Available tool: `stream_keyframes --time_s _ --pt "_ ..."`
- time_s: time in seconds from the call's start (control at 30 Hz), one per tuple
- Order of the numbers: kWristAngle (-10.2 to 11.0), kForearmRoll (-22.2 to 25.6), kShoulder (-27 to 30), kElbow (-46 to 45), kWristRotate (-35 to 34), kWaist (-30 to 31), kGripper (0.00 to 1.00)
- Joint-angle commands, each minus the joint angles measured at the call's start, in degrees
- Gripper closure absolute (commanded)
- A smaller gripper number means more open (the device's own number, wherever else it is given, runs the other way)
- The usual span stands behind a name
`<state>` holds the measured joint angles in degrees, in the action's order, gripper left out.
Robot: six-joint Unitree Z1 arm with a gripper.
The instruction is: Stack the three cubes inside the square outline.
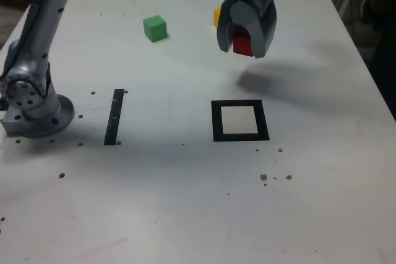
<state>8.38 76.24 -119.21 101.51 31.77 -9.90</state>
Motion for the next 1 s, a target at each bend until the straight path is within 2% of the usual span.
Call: stream_keyframes --time_s 0.0,0.17,0.33,0.53,0.7,0.8,0.97 --pt "-0.1 0.1 1.5 -1.6 -6.4 2.5 0.80" --pt "-0.5 0.7 3.7 -5.0 -19.0 9.0 0.80" --pt "-2.9 0.2 5.0 -7.1 -26.3 13.3 0.80" --pt "-6.9 -2.7 5.3 -10.1 -30.5 14.6 0.80" --pt "-9.8 -7.6 5.3 -13.5 -31.8 15.0 0.80" --pt "-10.6 -9.3 5.5 -14.9 -32.2 15.5 0.80" --pt "-10.6 -11.2 5.3 -17.1 -32.4 16.1 0.80"
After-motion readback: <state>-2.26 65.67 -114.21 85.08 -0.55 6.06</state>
